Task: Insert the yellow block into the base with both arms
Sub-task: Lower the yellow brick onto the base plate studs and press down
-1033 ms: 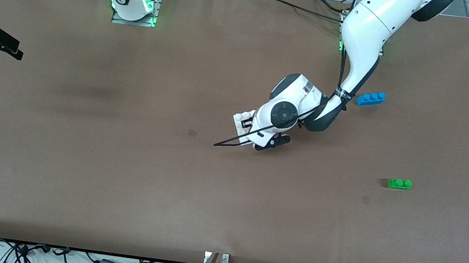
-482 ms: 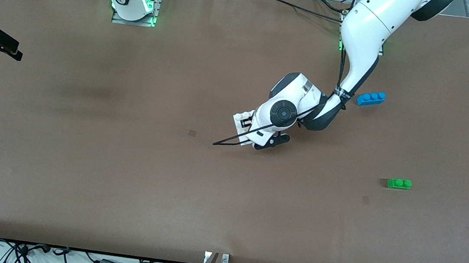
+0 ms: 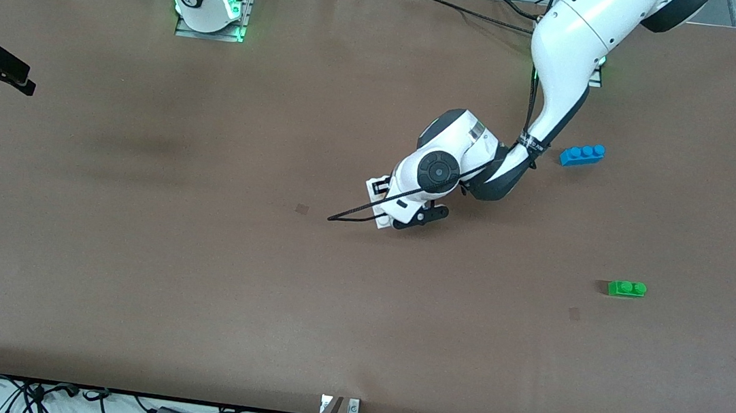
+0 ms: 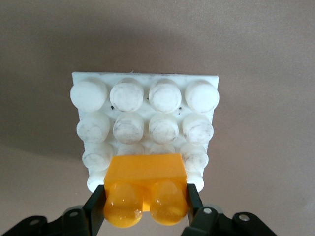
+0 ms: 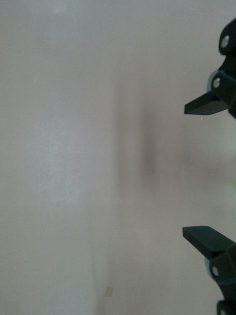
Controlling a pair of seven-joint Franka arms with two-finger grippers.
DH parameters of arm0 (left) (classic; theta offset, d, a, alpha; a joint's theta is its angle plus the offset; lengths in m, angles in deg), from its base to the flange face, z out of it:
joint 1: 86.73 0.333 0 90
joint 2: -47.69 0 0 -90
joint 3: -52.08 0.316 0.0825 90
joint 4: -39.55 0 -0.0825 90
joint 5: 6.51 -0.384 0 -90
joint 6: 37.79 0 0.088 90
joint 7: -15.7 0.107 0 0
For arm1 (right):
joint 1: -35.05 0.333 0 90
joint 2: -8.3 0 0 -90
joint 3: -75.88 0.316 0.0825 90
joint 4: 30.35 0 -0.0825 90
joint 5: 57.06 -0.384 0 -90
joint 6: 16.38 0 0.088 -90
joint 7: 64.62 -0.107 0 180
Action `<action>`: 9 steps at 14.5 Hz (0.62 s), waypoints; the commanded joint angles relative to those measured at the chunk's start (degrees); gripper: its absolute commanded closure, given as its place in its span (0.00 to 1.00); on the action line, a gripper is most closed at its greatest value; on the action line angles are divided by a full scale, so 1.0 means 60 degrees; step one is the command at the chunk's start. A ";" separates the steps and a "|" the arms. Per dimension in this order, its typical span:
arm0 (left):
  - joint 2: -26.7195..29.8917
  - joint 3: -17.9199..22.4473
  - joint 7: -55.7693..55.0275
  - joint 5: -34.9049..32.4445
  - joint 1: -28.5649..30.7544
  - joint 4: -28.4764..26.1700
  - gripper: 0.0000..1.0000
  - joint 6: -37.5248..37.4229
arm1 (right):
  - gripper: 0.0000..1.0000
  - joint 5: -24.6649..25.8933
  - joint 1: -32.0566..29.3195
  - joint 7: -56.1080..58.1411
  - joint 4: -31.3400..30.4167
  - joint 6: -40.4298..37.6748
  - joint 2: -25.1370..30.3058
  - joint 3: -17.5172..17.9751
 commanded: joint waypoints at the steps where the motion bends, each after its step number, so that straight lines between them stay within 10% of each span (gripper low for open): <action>1: 0.0225 -0.0014 0.0025 -0.0163 0.0118 -0.0331 0.51 0.0164 | 0.00 0.0023 -0.0086 -0.0066 0.0169 -0.0018 -0.0072 0.0058; 9: 0.0093 0.0045 0.0084 -0.0177 0.0104 -0.0375 0.51 0.0397 | 0.00 0.0023 -0.0101 -0.0051 0.0169 -0.0077 -0.0058 0.0058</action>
